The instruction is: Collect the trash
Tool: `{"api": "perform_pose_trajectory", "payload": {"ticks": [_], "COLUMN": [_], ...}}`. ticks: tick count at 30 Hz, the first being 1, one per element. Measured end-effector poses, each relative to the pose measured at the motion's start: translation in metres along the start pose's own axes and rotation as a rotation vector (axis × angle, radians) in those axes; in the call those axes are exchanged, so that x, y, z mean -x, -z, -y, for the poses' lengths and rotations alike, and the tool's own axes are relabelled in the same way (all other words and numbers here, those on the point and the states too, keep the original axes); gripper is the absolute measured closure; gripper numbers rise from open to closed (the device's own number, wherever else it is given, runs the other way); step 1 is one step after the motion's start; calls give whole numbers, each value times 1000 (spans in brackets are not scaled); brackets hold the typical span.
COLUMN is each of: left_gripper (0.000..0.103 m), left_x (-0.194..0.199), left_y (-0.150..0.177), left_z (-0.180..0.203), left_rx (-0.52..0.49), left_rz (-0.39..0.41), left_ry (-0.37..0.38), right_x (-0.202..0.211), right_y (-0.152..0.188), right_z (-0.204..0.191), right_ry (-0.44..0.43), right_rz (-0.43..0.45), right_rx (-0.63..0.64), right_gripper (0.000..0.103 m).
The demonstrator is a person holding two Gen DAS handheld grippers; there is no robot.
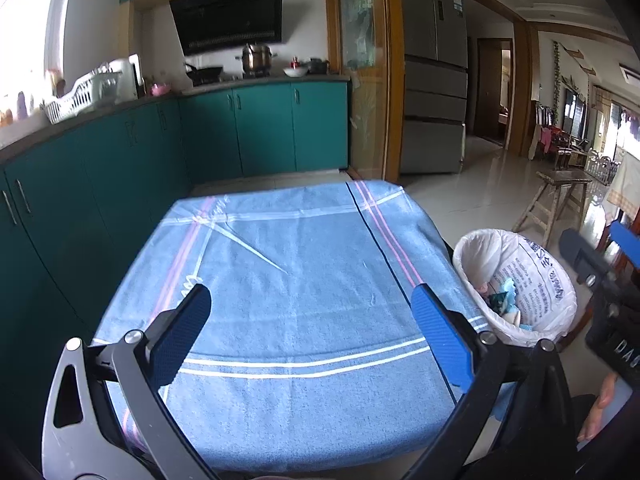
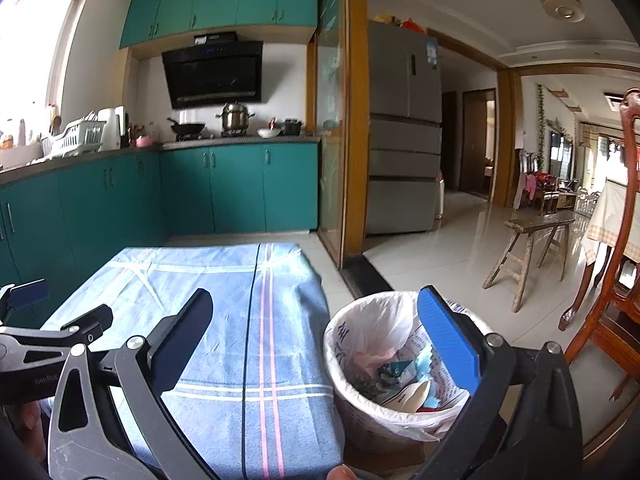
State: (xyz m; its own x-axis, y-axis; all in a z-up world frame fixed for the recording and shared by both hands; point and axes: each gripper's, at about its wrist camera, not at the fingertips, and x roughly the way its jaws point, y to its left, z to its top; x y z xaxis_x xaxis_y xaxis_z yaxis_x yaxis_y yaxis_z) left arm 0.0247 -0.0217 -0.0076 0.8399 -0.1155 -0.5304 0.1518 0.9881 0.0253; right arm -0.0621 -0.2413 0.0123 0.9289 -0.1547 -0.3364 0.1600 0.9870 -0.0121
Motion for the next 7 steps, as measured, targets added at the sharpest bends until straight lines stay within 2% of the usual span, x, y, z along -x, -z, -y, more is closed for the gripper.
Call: {"api": "perform_pose_trajectory", "payload": {"ticks": [4,7], "left_gripper": [3,3], "left_x": [-21,-67], "left_y": [-1,-10], "left_z": [-14,-37], "left_rx": [36,60], "left_rz": [-71,-210], "left_ry": [31,80], "right_x": [-18,-58], "right_y": [3,5], "right_z": [-12,-26], "right_ry": [-45,-134], "right_rz": [-60,-207], "right_rx": [33,46], "right_gripper": [3,3]}}
